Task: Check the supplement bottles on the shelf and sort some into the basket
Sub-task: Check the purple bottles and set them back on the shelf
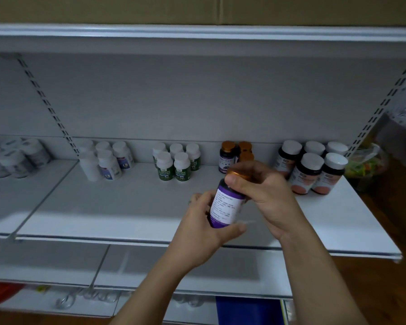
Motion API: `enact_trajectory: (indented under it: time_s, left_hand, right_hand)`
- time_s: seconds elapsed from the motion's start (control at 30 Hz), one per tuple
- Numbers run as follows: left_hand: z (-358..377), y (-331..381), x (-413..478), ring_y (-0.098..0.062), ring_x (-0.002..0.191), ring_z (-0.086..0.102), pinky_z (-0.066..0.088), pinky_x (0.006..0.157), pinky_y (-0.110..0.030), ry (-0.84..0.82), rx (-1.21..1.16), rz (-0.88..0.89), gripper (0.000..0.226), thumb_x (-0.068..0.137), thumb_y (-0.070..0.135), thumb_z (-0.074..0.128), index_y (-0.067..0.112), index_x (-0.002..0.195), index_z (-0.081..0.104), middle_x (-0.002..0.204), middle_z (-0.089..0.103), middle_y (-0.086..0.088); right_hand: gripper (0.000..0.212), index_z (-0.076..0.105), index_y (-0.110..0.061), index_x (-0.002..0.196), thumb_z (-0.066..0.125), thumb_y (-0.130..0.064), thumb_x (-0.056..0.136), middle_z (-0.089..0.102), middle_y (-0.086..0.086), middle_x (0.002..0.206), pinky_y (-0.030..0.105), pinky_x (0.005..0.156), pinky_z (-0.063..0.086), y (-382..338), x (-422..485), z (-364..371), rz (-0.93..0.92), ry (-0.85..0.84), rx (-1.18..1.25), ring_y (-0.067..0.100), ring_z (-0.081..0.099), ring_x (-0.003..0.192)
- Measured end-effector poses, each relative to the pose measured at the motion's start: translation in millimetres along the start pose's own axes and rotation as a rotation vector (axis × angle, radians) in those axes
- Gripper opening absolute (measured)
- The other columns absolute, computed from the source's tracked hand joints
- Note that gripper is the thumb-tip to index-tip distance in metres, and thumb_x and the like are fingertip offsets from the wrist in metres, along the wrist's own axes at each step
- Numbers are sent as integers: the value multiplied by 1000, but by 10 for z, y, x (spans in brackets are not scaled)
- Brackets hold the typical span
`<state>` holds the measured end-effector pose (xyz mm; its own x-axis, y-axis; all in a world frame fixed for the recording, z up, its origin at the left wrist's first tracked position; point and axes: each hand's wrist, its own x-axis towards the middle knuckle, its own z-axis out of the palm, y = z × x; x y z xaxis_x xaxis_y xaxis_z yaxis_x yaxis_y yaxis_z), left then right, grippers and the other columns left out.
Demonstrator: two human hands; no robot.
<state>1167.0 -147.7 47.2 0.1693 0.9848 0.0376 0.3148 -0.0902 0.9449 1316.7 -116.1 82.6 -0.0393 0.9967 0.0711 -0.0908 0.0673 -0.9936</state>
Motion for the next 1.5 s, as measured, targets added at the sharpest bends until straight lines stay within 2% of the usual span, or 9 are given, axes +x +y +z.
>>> enact_trajectory:
  time_s: [0.17, 0.33, 0.43, 0.6, 0.77, 0.93, 1.13, 1.3, 1.5]
  left_hand:
    - [-51, -27, -37, -7, 97, 67, 55, 82, -29, -116, -214, 23, 58, 82, 37, 73, 31, 133, 47, 114, 66, 12]
    - [-41, -63, -59, -19, 95, 62, 53, 79, -32, -137, -318, 72, 50, 89, 37, 61, 26, 136, 47, 115, 66, 2]
    - [-61, -69, -66, -16, 96, 63, 52, 82, -32, -143, -293, 79, 46, 84, 28, 69, 31, 127, 52, 110, 67, 2]
    - [-123, -76, -24, -12, 99, 62, 50, 87, -32, 15, -94, 196, 57, 65, 18, 86, 49, 102, 55, 105, 62, 14]
    - [-106, -90, -5, -12, 105, 65, 54, 91, -33, -55, -162, 88, 58, 70, 28, 85, 35, 120, 57, 112, 66, 8]
    - [-125, -187, 75, -9, 94, 68, 57, 85, -40, -67, -51, -7, 54, 71, 40, 82, 35, 117, 54, 106, 69, 13]
    - [-128, -289, 176, 6, 96, 59, 50, 77, -13, -43, 210, 35, 51, 76, 32, 81, 33, 118, 53, 107, 65, 17]
    - [-155, -499, 369, -16, 115, 55, 48, 92, -37, -5, 633, 81, 64, 81, 52, 69, 26, 135, 46, 128, 56, 2]
    - [-326, -565, 548, -22, 123, 51, 44, 100, -38, -34, 821, 48, 68, 87, 53, 60, 20, 143, 38, 138, 48, -4]
  right_hand:
    - [42, 68, -10, 113, 64, -33, 78, 74, 5, 106, 29, 82, 55, 9, 0, -109, 13, -102, -18, 20, 69, 99]
    - [41, 60, -14, 125, 63, -20, 85, 71, 6, 115, 36, 92, 51, 45, -11, -146, 3, -186, 56, 23, 65, 111]
    - [51, 58, -14, 127, 71, -9, 78, 70, 7, 116, 31, 90, 52, 14, -52, -189, -44, -269, 64, 23, 65, 111]
    - [55, 68, -27, 111, 78, 3, 66, 71, -6, 112, 25, 93, 47, -164, -200, -239, -218, -461, -244, 15, 63, 109]
    - [46, 66, -21, 116, 77, -4, 75, 72, -5, 110, 32, 87, 54, -106, -150, -177, -160, -229, -192, 13, 66, 106]
    - [27, 71, -25, 108, 74, -15, 83, 75, -8, 100, 32, 68, 56, 12, -66, -155, -41, -89, -305, 12, 70, 91]
    - [22, 69, -29, 91, 81, -23, 73, 72, -10, 84, 30, 64, 59, 135, 17, -42, 1, 0, -544, 6, 69, 74]
    - [18, 64, -23, 88, 74, -22, 73, 66, -13, 77, 13, 60, 46, 400, 297, 54, -32, 65, -759, 5, 62, 72]
    - [14, 60, -9, 90, 61, -22, 86, 64, 3, 84, 31, 63, 42, 516, 819, -33, -69, 146, -1012, 23, 59, 78]
